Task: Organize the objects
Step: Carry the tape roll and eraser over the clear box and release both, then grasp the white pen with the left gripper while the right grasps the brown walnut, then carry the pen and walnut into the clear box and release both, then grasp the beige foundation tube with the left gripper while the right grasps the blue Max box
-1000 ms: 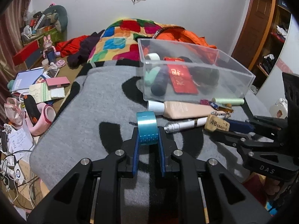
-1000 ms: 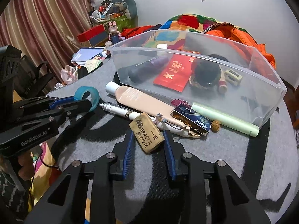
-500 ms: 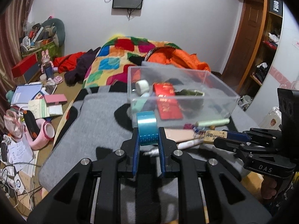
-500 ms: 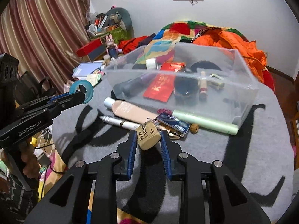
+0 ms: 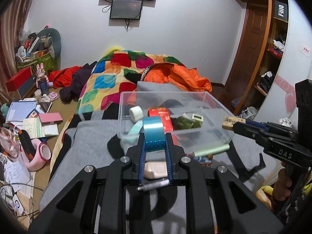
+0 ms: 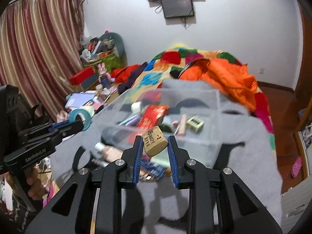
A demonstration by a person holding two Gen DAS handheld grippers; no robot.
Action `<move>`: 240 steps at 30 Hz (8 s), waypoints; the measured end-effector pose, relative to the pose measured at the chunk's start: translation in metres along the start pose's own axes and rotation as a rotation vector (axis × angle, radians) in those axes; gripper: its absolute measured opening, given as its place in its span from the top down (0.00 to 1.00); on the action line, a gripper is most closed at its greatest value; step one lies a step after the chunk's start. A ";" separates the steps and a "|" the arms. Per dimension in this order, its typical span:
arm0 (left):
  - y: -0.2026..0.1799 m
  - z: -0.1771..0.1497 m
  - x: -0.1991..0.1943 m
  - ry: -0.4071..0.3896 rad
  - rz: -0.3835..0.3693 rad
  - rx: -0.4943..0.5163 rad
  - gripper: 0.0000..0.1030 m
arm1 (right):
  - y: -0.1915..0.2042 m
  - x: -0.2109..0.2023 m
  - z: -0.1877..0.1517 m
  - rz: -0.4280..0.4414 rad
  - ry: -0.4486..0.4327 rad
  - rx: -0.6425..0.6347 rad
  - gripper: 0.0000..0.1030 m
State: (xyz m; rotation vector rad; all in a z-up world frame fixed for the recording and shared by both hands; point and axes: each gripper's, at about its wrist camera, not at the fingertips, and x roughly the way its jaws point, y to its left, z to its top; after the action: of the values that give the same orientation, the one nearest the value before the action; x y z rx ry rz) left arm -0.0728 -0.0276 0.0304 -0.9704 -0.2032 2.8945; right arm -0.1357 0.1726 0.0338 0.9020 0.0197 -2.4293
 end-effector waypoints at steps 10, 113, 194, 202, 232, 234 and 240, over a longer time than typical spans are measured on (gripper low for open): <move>-0.005 0.024 0.021 -0.009 0.000 0.025 0.83 | -0.015 0.019 0.023 -0.069 -0.021 0.007 0.77; -0.017 -0.084 0.042 0.268 -0.136 0.128 0.77 | -0.019 0.066 -0.060 -0.073 0.259 0.044 0.73; -0.026 0.063 0.091 0.111 -0.125 0.091 0.90 | -0.034 0.076 0.026 -0.147 0.098 0.020 0.89; -0.022 0.061 0.118 0.207 -0.154 0.057 0.90 | -0.035 0.086 0.022 -0.156 0.132 0.016 0.89; -0.018 0.014 0.027 0.061 -0.018 0.153 0.23 | -0.024 0.017 0.008 -0.114 0.048 0.001 0.44; -0.013 0.008 0.029 0.082 -0.014 0.146 0.23 | -0.022 0.014 0.003 -0.101 0.055 -0.005 0.39; 0.002 -0.018 0.044 0.166 0.010 0.135 0.23 | -0.009 0.023 -0.018 -0.058 0.114 -0.034 0.39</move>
State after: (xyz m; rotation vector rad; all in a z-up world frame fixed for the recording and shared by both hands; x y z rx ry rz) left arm -0.0976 -0.0226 -0.0101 -1.1816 0.0087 2.7744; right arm -0.1431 0.1728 0.0042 1.0360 0.1305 -2.4202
